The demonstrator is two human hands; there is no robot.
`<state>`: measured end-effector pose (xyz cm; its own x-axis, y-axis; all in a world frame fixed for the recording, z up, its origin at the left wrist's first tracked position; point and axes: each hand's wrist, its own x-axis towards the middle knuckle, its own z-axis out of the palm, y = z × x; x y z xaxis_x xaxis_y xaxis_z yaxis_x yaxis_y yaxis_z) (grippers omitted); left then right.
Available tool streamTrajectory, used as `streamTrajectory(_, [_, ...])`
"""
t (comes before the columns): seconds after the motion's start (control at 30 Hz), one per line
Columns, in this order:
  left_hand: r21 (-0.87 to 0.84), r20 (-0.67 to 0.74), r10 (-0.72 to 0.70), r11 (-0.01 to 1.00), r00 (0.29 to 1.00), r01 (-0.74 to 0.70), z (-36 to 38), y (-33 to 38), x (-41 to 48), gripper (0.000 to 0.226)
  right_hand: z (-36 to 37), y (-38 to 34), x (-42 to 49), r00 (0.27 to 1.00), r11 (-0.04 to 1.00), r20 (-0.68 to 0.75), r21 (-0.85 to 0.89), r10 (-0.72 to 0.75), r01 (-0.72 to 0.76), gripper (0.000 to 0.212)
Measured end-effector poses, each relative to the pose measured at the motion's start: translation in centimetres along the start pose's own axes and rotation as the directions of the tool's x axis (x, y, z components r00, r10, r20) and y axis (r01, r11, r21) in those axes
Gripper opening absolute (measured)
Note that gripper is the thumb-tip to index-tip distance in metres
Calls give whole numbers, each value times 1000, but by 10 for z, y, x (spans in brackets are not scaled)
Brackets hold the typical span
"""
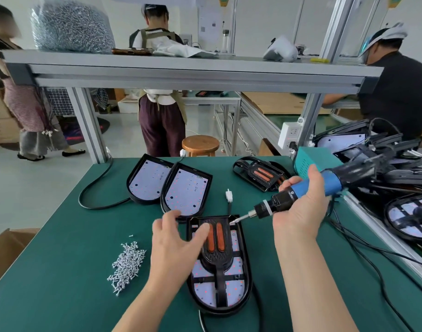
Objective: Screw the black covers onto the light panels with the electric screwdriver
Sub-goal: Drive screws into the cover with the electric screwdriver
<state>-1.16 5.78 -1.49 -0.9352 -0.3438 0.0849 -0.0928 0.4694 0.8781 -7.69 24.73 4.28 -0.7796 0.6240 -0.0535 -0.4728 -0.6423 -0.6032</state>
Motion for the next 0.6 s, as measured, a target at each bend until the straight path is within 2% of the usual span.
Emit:
streamTrajectory(0.1, [10,267,-231,971,935,237,1,-8,11,83,11,4,7,991,995,109,-58,-78,85,20])
streamTrajectory(0.17, [-59,380,-273,946,884,318,6,-11,15,82,18,8,11,976,985,183,-97,-121,141,18])
streamTrajectory(0.3, [-248,449,-201,908,870,338,20,-13,21,50,25,18,16,919,944,357,-213,-167,254,16])
streamTrajectory(0.43, [-323,479,-174,876,860,358,25,-13,22,64,27,28,18,880,912,456,-291,-133,288,17])
streamTrajectory(0.6, [-332,496,-165,871,852,363,25,-18,26,66,28,38,23,876,912,476,-321,-78,255,17])
